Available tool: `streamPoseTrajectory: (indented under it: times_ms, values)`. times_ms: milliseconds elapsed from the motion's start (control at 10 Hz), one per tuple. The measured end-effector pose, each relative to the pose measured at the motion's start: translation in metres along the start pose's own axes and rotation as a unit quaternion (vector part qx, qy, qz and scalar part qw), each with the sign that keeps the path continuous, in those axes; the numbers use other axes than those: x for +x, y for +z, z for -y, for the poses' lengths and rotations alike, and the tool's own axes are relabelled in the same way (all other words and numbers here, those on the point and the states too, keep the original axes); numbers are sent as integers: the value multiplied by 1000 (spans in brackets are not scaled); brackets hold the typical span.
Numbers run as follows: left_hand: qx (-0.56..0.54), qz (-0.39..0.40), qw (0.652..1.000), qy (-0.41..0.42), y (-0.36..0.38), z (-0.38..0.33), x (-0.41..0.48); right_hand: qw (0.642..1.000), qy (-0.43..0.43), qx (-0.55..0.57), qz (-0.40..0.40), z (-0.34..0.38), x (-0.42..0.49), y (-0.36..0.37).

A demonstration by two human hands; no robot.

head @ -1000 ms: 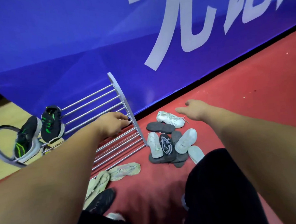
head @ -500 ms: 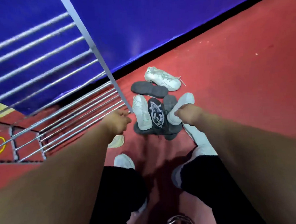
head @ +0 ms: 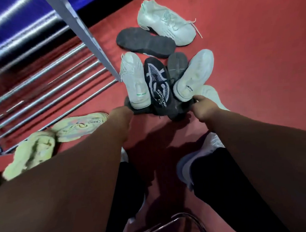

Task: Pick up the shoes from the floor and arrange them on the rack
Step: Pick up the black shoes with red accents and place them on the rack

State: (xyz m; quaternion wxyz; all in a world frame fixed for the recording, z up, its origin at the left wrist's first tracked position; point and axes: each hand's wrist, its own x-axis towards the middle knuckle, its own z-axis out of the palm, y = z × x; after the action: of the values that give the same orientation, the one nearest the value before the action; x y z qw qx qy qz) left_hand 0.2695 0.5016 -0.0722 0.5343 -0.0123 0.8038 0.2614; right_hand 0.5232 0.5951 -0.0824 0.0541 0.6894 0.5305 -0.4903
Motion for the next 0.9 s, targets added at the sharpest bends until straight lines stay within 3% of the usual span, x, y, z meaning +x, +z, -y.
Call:
streamPoseTrajectory:
  times_ms: [200, 400, 700, 800, 900]
  values:
    - [-62, 3, 998, 10, 6, 0, 13, 986, 12, 165, -26, -1, 0, 5]
    - [-121, 56, 991, 24, 20, -12, 8, 979, 8, 204, -6, -8, 6, 10]
    - [-243, 49, 969, -4, 10, -5, 13, 943, 33, 329, 46, 2, 8, 25]
    - [-164, 103, 981, 22, 7, -4, 16, 928, 109, 355, 17, 8, 6, 23]
    - [-71, 94, 992, 37, 8, -11, 10, 911, 162, 378, -4, 15, 6, 22]
